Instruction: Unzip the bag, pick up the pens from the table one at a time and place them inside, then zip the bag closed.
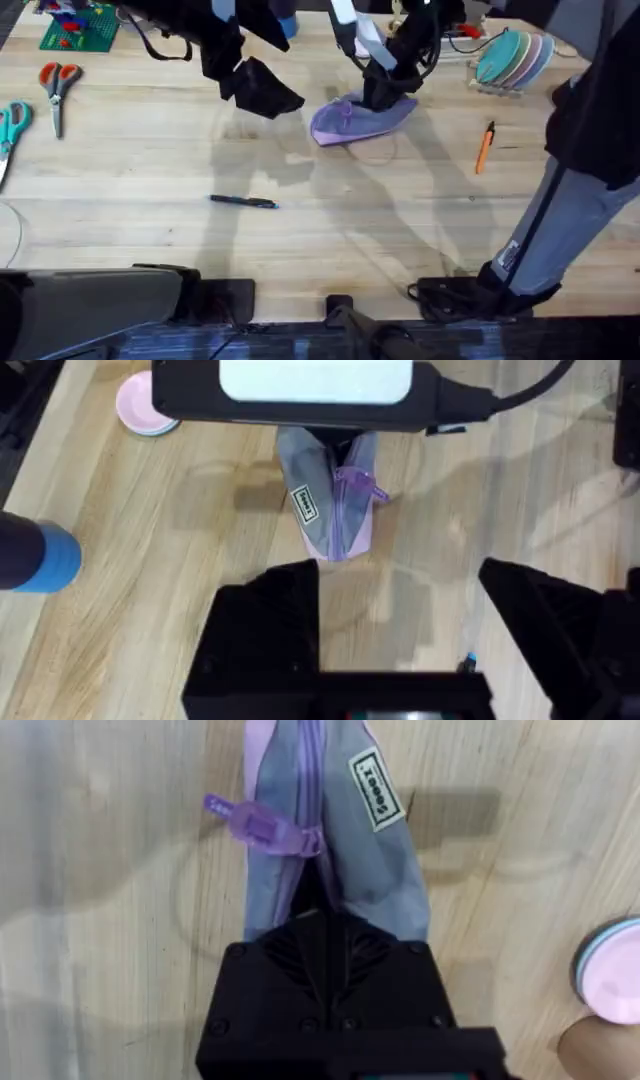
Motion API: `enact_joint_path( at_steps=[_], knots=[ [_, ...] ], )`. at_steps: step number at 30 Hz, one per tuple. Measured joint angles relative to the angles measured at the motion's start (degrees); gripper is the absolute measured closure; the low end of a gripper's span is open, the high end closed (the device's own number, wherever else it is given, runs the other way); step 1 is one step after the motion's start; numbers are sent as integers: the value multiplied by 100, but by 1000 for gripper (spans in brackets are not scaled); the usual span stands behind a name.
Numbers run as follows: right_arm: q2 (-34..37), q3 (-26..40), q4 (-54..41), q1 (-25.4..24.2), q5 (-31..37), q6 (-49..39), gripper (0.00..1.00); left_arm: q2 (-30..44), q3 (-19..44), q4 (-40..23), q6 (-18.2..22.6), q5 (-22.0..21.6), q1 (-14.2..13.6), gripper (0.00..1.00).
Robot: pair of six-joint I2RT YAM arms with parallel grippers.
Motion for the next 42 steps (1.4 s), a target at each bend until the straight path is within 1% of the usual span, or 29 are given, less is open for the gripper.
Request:
enact_joint_path(
  at_steps=[1, 3, 7, 8, 10, 12, 13, 14, 16, 42],
  knots=[
    [2, 0, -1, 0, 1, 0, 960, 0, 0, 0, 0, -1, 0, 7],
    [2, 0, 2, 0, 2, -4, 906, 0, 0, 0, 0, 0, 0, 7],
    [2, 0, 0, 0, 3, 0, 723, -1, 0, 0, 0, -2, 0, 7],
    [2, 0, 2, 0, 3, 3, 648, 0, 0, 0, 0, -1, 0, 7],
    [2, 0, 18, 0, 4, 0, 388, 0, 0, 0, 0, -2, 0, 7],
    [2, 0, 61, 0, 2, 0, 98, 0, 0, 0, 0, -2, 0, 7],
    [2, 0, 77, 2, -2, -18, 33, 0, 0, 0, 0, -1, 0, 7],
    [2, 0, 83, 4, 0, -22, 14, 0, 0, 0, 0, -2, 0, 7],
    [2, 0, 85, 7, 0, -22, 8, 0, 0, 0, 0, -2, 0, 7],
    [-2, 0, 54, 4, 0, -20, 6, 0, 0, 0, 0, -2, 0, 7]
  ],
)
